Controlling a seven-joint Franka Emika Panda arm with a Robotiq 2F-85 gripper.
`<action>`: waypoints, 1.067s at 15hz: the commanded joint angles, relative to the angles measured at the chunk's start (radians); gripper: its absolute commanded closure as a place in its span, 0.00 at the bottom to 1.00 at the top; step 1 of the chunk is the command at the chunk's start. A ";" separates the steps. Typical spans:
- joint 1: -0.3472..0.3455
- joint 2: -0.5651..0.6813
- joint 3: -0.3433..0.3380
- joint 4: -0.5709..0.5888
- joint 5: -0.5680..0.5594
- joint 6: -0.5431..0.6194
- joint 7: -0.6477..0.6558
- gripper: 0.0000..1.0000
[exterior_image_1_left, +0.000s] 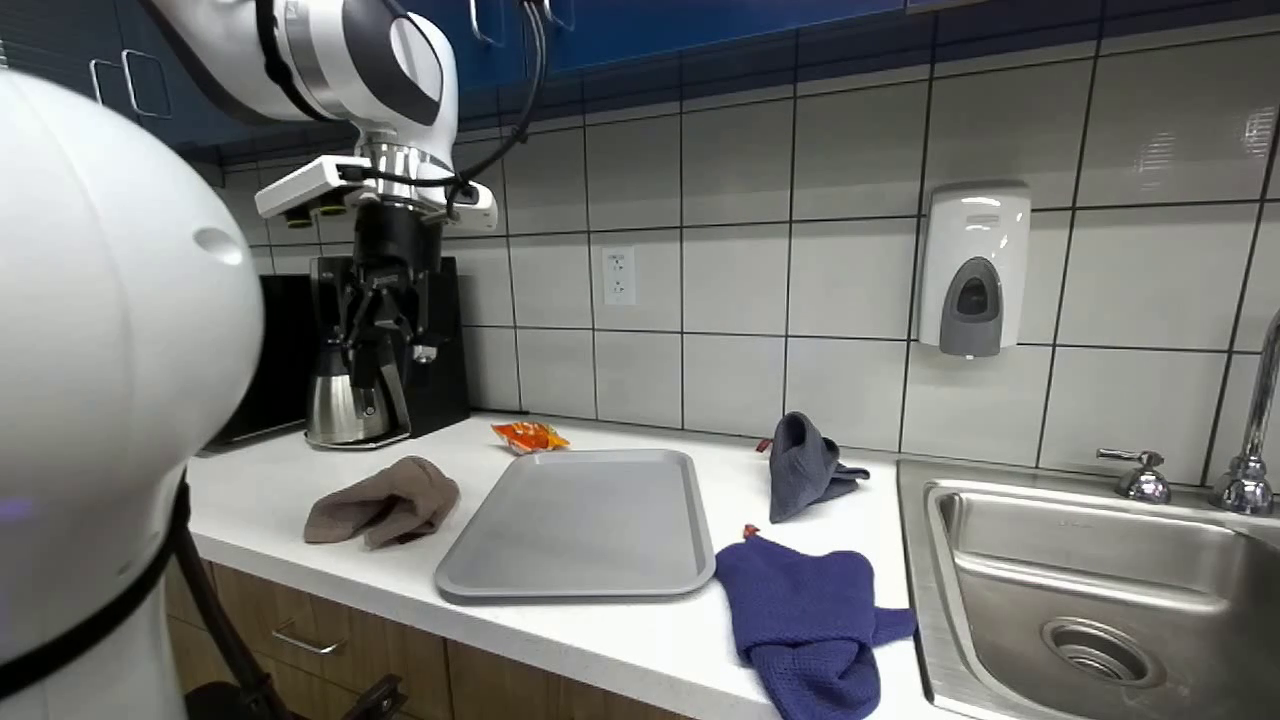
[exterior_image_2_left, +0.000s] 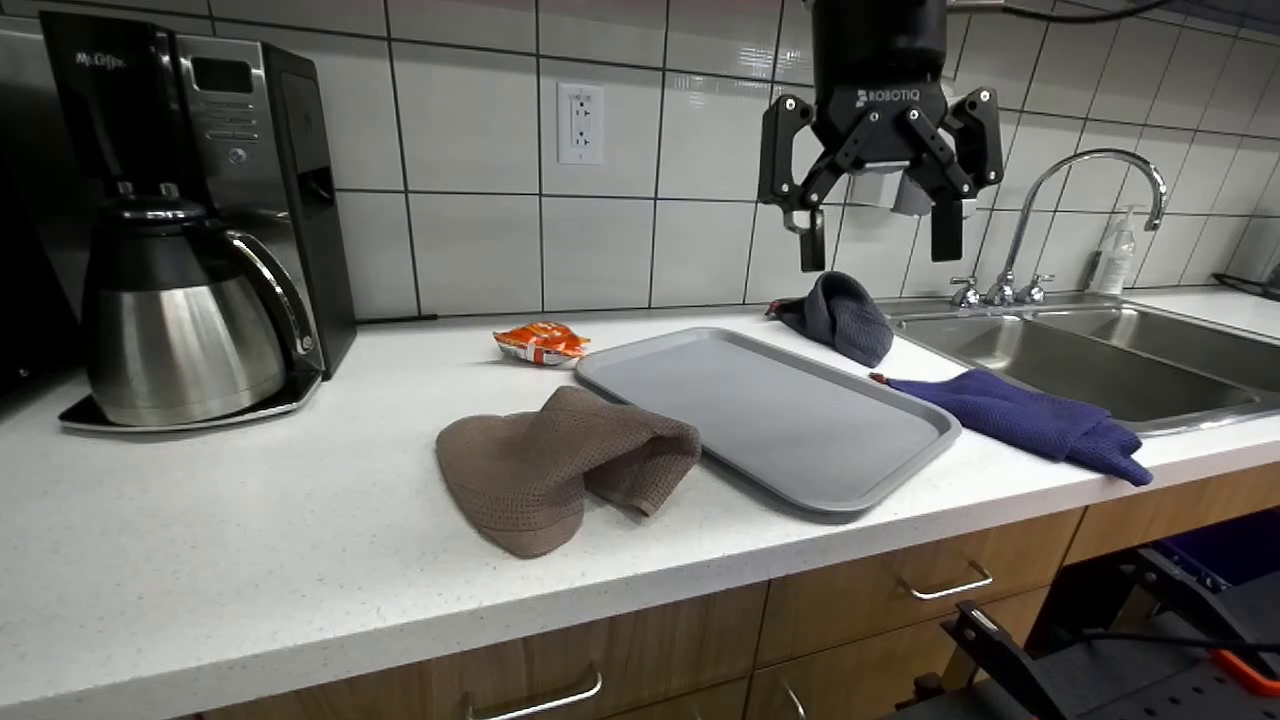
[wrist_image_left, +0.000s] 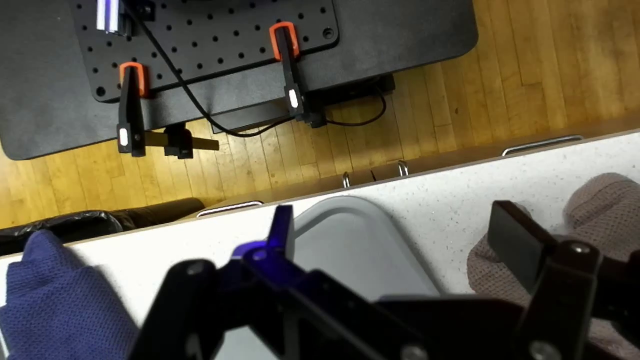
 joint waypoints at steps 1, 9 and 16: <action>0.021 0.044 -0.010 0.009 0.005 0.049 -0.038 0.00; 0.048 0.161 -0.025 0.022 0.046 0.206 -0.119 0.00; 0.082 0.285 -0.025 0.065 0.089 0.284 -0.184 0.00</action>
